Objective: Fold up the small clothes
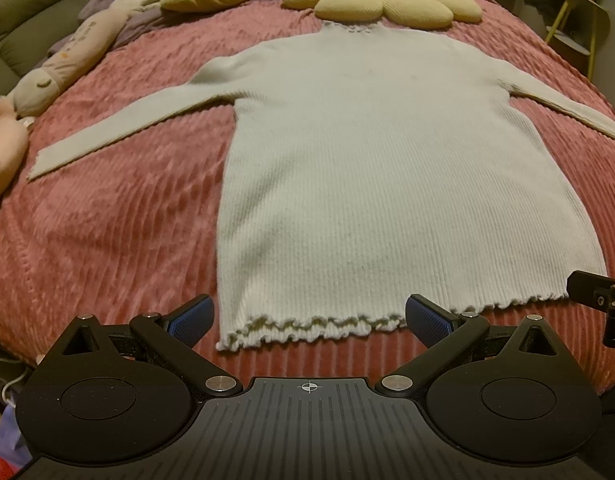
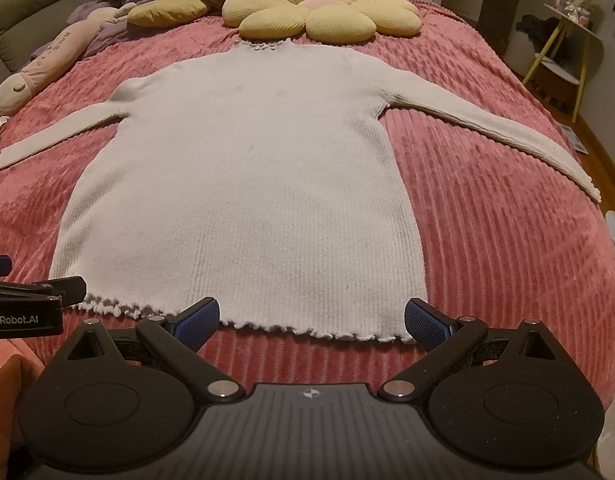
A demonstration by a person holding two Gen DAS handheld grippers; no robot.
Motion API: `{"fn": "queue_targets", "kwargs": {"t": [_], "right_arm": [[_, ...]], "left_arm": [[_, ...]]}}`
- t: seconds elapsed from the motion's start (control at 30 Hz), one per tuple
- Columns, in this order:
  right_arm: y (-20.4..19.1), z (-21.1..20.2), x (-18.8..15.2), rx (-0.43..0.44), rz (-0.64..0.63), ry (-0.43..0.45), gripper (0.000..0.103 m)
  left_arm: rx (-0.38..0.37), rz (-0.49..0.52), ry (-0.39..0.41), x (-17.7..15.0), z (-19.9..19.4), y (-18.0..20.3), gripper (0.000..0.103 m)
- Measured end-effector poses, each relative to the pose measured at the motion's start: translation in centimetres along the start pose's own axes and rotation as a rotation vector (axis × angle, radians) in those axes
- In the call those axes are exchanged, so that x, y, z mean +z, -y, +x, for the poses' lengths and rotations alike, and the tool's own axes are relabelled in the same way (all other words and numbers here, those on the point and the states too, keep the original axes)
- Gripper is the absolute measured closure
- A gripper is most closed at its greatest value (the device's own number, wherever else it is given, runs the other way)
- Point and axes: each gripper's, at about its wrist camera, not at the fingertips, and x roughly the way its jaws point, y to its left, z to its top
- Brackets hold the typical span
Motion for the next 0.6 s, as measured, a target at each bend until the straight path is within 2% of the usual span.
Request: {"fn": "queue_targets", "kwargs": {"t": [0.3,0.6], "right_arm": [[0.03,-0.42,-0.16,0.043,0.010,0.020,0.004],[0.21,-0.50,-0.23,0.043,0.020,0.034,0.004]], "left_arm": [[-0.011,-0.022,-0.010,-0.24,0.20,-0.20,0.000],[-0.016,-0.028,-0.011,-0.12,0.07,-0.27,0.000]]}}
